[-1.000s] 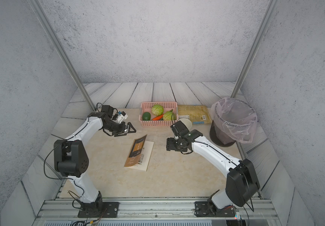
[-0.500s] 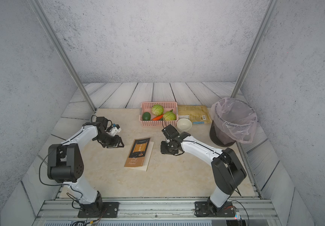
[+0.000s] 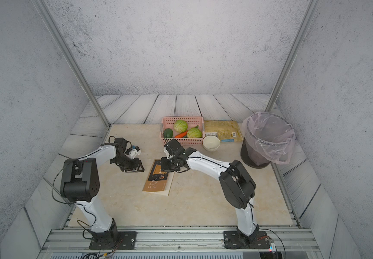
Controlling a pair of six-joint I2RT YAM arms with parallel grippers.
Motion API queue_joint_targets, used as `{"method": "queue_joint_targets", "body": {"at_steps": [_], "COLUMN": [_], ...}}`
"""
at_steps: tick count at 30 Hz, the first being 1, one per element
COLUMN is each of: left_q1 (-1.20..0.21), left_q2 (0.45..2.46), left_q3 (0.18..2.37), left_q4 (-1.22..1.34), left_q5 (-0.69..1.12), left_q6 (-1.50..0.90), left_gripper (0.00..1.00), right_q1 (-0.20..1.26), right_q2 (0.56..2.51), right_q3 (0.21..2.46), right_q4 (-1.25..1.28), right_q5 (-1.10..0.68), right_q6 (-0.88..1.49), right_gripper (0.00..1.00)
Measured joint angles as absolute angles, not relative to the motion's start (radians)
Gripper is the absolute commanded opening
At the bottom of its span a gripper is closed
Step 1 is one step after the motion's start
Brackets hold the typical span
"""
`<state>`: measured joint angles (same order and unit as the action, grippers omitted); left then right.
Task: Peel off the used sticky note
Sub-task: Close the book at the center of the board.
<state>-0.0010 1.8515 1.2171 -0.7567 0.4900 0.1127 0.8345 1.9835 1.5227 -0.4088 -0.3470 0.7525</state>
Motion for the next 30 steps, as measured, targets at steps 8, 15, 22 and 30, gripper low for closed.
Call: {"method": "queue_joint_targets", "body": {"at_steps": [8, 15, 22, 30], "left_q1": [-0.005, -0.03, -0.055, -0.089], "left_q2": [1.87, 1.891, 1.906, 1.906], "left_q3": [1.21, 1.197, 1.18, 1.18], "left_q4": [-0.749, -0.754, -0.761, -0.771], "left_q5": [0.506, 0.527, 0.601, 0.678], "left_q6": [0.116, 0.136, 0.174, 0.204], "left_gripper": [0.49, 0.46, 0.11, 0.0], "right_q1": [0.828, 0.823, 0.818, 0.805], "right_q2": [2.124, 2.126, 2.124, 2.119], "right_q3": [1.545, 1.553, 1.553, 1.553], "right_q4": [-0.455, -0.49, -0.503, -0.529], "right_q5": [-0.312, -0.27, -0.258, -0.248], "right_q6": [0.748, 0.733, 0.726, 0.719], "right_gripper": [0.0, 0.0, 0.0, 0.0]}}
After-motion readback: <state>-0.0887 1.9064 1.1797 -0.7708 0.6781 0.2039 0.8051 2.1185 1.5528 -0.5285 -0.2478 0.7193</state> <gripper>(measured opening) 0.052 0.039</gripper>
